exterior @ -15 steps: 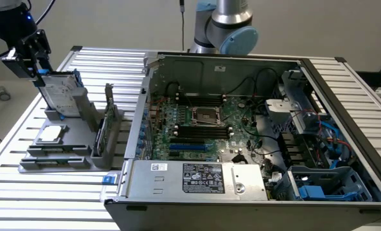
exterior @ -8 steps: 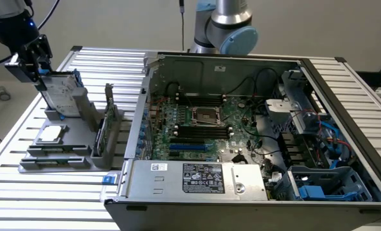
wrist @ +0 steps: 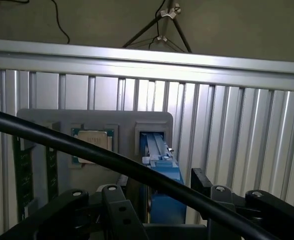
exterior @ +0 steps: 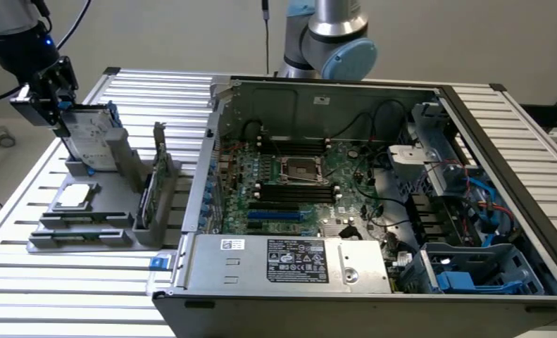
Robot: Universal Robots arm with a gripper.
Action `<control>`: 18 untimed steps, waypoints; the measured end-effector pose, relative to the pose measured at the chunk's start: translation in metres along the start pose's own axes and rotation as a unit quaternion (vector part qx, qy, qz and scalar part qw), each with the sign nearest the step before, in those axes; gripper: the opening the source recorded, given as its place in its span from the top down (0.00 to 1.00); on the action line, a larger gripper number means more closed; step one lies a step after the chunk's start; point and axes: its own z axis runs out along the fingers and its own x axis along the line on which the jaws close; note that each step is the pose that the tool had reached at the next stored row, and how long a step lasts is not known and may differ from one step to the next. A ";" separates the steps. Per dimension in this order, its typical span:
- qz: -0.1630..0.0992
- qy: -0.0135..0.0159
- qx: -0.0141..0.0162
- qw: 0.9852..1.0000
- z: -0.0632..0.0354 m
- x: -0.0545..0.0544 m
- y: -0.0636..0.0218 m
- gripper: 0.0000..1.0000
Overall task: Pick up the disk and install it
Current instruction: 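Pick up the disk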
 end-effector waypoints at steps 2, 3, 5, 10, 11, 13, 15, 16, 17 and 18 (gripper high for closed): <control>0.000 -0.001 0.000 1.000 0.0002 0.000 0.0000 0.40; 0.000 -0.002 0.000 1.000 0.0003 0.000 0.0000 0.40; 0.002 -0.002 0.000 1.000 0.0003 0.000 -0.0001 0.40; 0.009 -0.002 0.000 1.000 0.0004 0.000 0.0000 0.40; 0.010 -0.002 -0.001 1.000 0.0005 0.000 0.0000 0.40; 0.011 -0.002 -0.001 1.000 0.0005 0.000 0.0000 0.40; 0.011 -0.002 -0.001 1.000 0.0005 0.000 0.0000 0.40; 0.011 -0.002 -0.001 1.000 0.0006 0.000 0.0000 0.40; 0.011 -0.002 -0.001 1.000 0.0006 0.000 0.0000 0.40; 0.011 -0.002 -0.001 1.000 0.0006 0.000 0.0000 0.42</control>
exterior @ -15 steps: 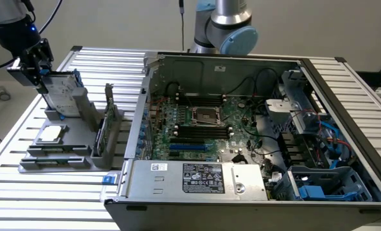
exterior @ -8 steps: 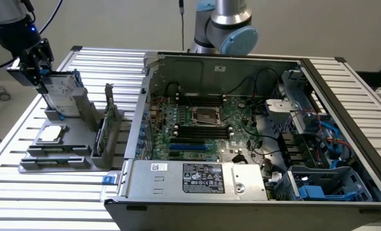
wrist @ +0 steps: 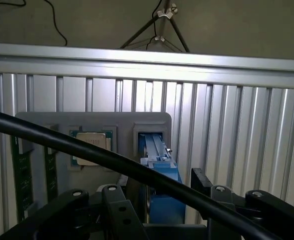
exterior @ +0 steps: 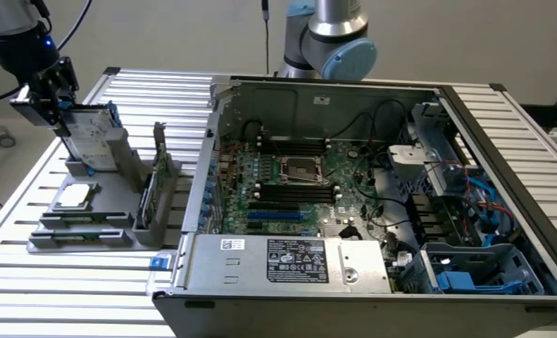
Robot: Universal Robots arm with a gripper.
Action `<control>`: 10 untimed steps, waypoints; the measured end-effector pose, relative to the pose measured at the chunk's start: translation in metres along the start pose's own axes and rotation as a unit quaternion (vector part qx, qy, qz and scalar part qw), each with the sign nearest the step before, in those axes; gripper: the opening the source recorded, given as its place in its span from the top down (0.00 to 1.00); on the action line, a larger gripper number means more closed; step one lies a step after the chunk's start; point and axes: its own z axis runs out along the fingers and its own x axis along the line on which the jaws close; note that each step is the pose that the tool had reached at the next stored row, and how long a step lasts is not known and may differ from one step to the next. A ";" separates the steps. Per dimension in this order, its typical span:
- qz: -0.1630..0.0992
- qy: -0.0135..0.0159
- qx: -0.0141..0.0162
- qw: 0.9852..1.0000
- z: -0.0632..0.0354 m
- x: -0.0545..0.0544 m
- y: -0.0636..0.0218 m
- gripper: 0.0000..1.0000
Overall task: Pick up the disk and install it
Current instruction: 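Pick up the disk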
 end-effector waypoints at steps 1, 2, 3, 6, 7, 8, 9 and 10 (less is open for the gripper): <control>0.000 0.000 0.000 1.000 0.0000 0.000 0.0000 0.42; 0.000 0.000 0.000 1.000 0.0000 0.000 0.0000 0.49; 0.000 0.000 0.000 1.000 0.0000 0.000 0.0000 0.49; 0.001 0.000 0.000 1.000 0.0002 0.001 0.0000 0.56; 0.001 0.000 -0.001 1.000 0.0002 0.001 0.0000 0.56; 0.002 0.000 -0.001 1.000 0.0002 0.001 0.0000 0.56; 0.002 0.000 -0.001 1.000 0.0002 0.002 0.0000 0.56; 0.003 0.000 -0.002 1.000 0.0001 0.002 0.0001 0.56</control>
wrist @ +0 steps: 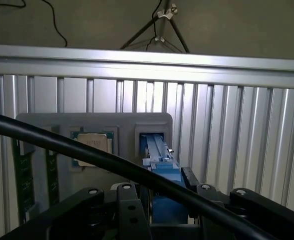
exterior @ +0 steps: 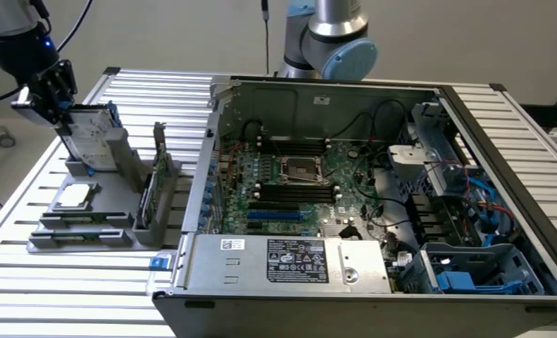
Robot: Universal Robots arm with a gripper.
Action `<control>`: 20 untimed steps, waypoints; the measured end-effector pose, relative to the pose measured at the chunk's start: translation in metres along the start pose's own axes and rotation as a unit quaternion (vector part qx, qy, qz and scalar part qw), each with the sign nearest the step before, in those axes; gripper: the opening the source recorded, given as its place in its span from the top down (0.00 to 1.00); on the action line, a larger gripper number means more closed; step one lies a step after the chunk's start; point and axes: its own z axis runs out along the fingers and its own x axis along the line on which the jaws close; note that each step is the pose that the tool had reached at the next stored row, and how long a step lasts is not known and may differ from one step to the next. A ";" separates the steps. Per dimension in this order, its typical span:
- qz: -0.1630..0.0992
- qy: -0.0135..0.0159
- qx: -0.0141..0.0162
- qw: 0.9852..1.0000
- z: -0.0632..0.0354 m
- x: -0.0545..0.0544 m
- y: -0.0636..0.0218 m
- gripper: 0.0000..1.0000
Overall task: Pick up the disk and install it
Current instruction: 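Pick up the disk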
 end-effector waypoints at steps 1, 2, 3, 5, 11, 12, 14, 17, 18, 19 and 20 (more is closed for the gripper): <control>0.001 0.000 -0.001 1.000 0.0001 0.000 0.0000 0.56; 0.002 0.000 -0.001 1.000 0.0001 0.001 0.0000 0.56; 0.002 0.000 -0.002 1.000 0.0001 0.002 0.0000 0.56; 0.004 0.000 -0.002 1.000 0.0001 0.002 0.0000 0.56; 0.006 -0.001 -0.003 1.000 0.0001 0.002 0.0001 0.58; 0.006 -0.001 -0.003 1.000 0.0000 0.002 0.0001 0.64; 0.007 -0.001 -0.003 1.000 0.0000 0.002 0.0001 0.67; 0.008 -0.001 -0.004 1.000 0.0001 0.003 0.0001 0.67; 0.009 -0.001 -0.004 1.000 0.0001 0.004 0.0001 0.67; 0.009 -0.002 -0.004 1.000 0.0001 0.004 0.0001 0.67; 0.010 -0.002 -0.004 1.000 0.0001 0.004 0.0001 0.67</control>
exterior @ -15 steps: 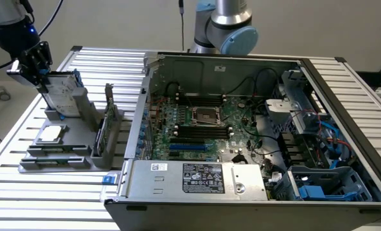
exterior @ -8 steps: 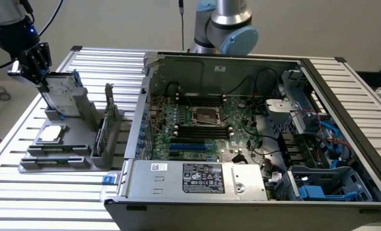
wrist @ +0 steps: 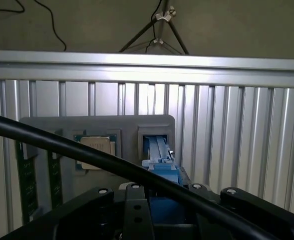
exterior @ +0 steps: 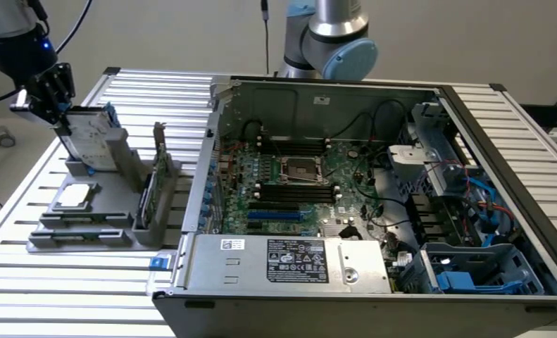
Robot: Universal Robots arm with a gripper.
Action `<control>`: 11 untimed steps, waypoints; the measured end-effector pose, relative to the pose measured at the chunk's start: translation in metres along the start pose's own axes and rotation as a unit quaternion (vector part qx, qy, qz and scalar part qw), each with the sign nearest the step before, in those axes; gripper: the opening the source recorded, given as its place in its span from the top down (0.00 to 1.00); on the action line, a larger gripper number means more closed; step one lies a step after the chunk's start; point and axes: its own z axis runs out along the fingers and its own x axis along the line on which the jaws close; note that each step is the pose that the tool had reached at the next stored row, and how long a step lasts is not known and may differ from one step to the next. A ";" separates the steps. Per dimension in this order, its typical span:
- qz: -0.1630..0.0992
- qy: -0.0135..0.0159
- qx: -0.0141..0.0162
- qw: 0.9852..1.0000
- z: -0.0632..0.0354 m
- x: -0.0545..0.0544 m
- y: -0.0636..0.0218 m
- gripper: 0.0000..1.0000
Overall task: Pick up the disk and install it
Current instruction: 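Pick up the disk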
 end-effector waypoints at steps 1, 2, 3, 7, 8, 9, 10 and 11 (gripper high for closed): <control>0.000 0.000 0.000 1.000 0.0000 0.000 0.0000 0.67; 0.001 0.000 0.000 1.000 -0.0001 0.001 0.0000 0.67; 0.001 0.000 0.000 1.000 0.0000 0.001 0.0001 0.67; 0.001 -0.002 0.000 1.000 -0.0001 0.003 0.0001 0.67; 0.001 -0.002 0.000 1.000 -0.0001 0.003 0.0001 0.67; 0.001 -0.002 0.000 1.000 0.0000 0.003 0.0001 0.67; 0.001 -0.003 0.000 1.000 0.0000 0.004 0.0001 0.67; 0.001 -0.003 0.000 1.000 0.0000 0.004 0.0001 0.67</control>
